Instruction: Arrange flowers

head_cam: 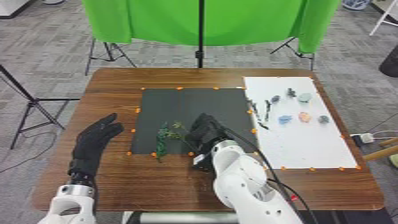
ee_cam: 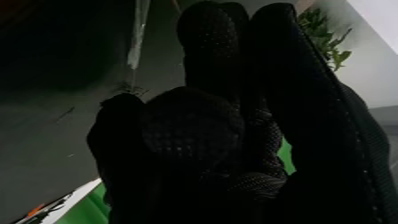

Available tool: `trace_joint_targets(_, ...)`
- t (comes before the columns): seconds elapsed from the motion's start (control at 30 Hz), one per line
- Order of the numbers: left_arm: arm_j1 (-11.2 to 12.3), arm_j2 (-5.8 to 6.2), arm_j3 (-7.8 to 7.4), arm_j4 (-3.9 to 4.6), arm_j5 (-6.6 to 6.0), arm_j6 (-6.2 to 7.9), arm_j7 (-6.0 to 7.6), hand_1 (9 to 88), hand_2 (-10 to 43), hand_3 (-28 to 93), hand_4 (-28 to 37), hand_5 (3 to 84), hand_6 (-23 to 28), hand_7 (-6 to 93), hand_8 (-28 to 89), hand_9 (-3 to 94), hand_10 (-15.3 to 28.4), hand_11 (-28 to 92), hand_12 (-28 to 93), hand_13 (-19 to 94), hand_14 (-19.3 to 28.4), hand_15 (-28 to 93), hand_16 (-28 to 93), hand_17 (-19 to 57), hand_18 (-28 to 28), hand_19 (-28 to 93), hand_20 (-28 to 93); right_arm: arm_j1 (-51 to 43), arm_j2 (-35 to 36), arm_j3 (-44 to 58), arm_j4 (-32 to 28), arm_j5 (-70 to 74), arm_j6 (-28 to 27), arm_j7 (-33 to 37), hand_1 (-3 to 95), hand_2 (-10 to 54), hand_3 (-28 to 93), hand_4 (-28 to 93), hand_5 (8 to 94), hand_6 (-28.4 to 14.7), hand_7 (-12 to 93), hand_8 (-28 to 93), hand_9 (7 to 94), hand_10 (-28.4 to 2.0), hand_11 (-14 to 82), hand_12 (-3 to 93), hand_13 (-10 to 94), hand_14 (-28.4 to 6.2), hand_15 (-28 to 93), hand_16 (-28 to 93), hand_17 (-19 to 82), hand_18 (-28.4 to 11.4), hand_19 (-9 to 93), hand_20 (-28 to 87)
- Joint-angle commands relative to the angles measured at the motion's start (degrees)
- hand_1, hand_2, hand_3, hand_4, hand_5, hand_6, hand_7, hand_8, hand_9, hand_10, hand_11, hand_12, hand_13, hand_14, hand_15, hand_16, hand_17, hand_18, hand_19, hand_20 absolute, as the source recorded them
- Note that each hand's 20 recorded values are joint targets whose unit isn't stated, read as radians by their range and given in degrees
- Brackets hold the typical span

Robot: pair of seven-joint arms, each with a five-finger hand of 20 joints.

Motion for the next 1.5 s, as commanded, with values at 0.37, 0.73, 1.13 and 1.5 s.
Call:
trace_joint_targets(0.37,0.46,-0.37,-0.1,0.07,0.33,-0.9,-0.72,27.5,-1.3,65,-15.2,46.2,2.8,13.1,-4,46.3,12.7,19,17,40,16.0,15,4,9.8,10.9,2,22,-0.89,-1.71,0.97,0.97,1.45,1.03,-1.94,48.1,-9.5,50,-9,81.9,-2.0,27,10,93.0,-10.5,35.1,21.8,94,-0.9,58,24,69,-8.8,93,49)
trace_joint_targets(0.73,0.5,-0.82,-0.29,0.06,0.4,-1.24,-0.65,27.4,-1.7,65,-15.1,46.0,2.8,12.9,-4,46.2,12.8,19,17,40,15.9,14,4,9.8,11.0,2,22,-1.59,0.13,3.3,-1.12,-2.38,0.46,-4.63,39.2,-9.5,56,-13,81.5,-1.7,31,-10,92.7,-10.8,36.2,21.5,94,-1.4,59,24,69,-9.4,93,49)
trace_joint_targets(1.13,0.49,-0.88,-0.18,0.12,0.33,-0.89,-0.26,27.5,-1.8,65,-15.1,46.1,2.8,13.1,-4,46.3,12.7,19,17,40,16.0,14,5,9.8,11.0,2,22,2.44,14.11,13.82,-11.28,-5.94,0.0,-5.97,32.8,1.8,64,-10,78.8,-1.4,24,-9,90.2,-12.3,35.5,22.7,93,-3.3,54,31,63,-12.2,93,54)
trace_joint_targets(1.5,0.47,-0.85,-0.11,0.05,0.35,-0.68,-0.21,27.6,-1.7,65,-15.0,46.1,2.7,13.2,-4,46.3,12.7,19,17,40,15.9,14,4,9.8,11.0,2,22,5.94,17.3,16.92,-3.9,-15.97,-18.19,-2.7,35.9,-9.5,54,-13,75.6,-3.1,20,-8,85.8,-12.9,26.8,23.1,91,-3.2,54,32,62,-11.5,93,54)
